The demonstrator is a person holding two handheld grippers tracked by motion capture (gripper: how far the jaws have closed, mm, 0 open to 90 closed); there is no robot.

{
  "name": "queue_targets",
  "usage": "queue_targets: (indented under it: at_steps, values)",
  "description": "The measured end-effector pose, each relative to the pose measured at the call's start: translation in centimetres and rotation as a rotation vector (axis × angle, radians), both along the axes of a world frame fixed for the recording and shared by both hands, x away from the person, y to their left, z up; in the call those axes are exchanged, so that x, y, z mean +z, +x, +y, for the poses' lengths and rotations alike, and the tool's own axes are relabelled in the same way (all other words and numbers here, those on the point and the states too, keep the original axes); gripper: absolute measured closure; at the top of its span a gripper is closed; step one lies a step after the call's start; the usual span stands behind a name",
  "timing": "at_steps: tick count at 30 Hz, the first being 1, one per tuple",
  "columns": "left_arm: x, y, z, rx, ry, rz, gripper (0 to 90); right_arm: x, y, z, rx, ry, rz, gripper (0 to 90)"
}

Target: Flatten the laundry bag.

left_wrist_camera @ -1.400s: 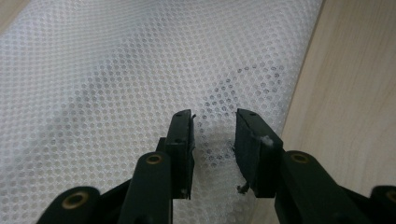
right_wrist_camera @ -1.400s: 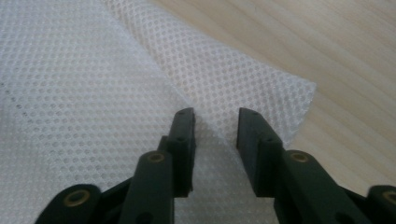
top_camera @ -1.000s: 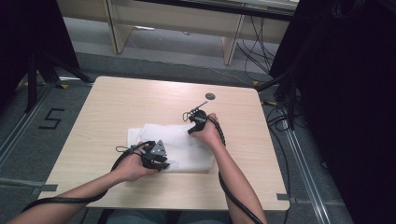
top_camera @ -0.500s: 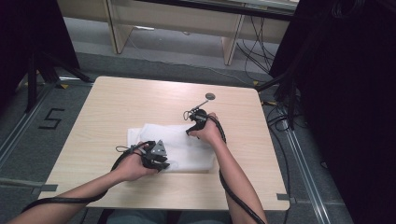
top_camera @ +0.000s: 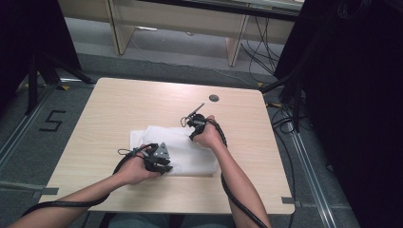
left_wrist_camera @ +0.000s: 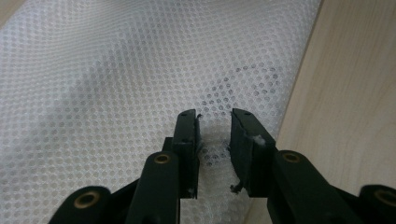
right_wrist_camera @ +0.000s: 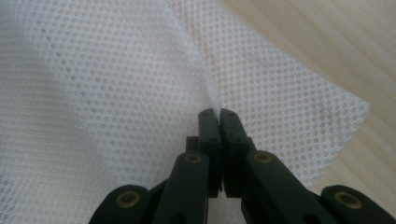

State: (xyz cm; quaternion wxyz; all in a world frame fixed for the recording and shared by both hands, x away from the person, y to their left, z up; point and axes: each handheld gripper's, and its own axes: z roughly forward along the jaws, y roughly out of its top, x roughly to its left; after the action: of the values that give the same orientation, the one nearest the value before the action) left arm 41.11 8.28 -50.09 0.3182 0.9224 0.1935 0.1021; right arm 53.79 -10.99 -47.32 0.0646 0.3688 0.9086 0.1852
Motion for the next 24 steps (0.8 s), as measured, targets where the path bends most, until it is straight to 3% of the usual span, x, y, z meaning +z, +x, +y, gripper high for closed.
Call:
queue_targets:
  at_steps: [3,4,7,9,14,19,22,23,24]
  values:
    - [0.0,0.0,0.0,0.004,0.003,-0.003,71.2,1.2,-0.2,-0.2,0.004,0.016,-0.028,89.9]
    - [-0.2,-0.1,-0.2,0.038,-0.035,-0.005,71.2,1.6,-0.5,-0.1,-0.017,0.020,-0.016,89.9]
    - [-0.2,0.1,-0.1,0.036,-0.025,-0.009,71.1,2.7,-0.6,-0.4,-0.004,0.035,-0.042,89.9]
    - [-0.3,0.4,-0.1,0.062,-0.046,-0.014,71.1,3.5,-0.8,-0.4,-0.008,0.038,-0.061,89.9]
    - [-0.2,1.3,-0.1,0.080,-0.031,-0.018,70.7,5.1,-1.3,-0.4,0.006,0.049,-0.101,89.8]
    - [-0.1,2.2,-0.2,0.091,-0.028,-0.036,69.5,6.3,-2.0,-0.2,-0.018,0.051,-0.096,89.8]
    - [0.3,2.1,-0.1,0.105,-0.042,-0.051,67.6,6.8,-2.1,-0.2,0.009,0.052,-0.121,89.7]
    - [0.6,1.9,-0.1,0.111,-0.064,-0.057,67.6,7.0,-2.3,-0.1,0.000,0.065,-0.110,89.7]
    - [1.0,1.8,-0.1,0.101,-0.079,-0.064,70.7,7.1,-2.3,-0.1,0.006,0.061,-0.129,89.6]
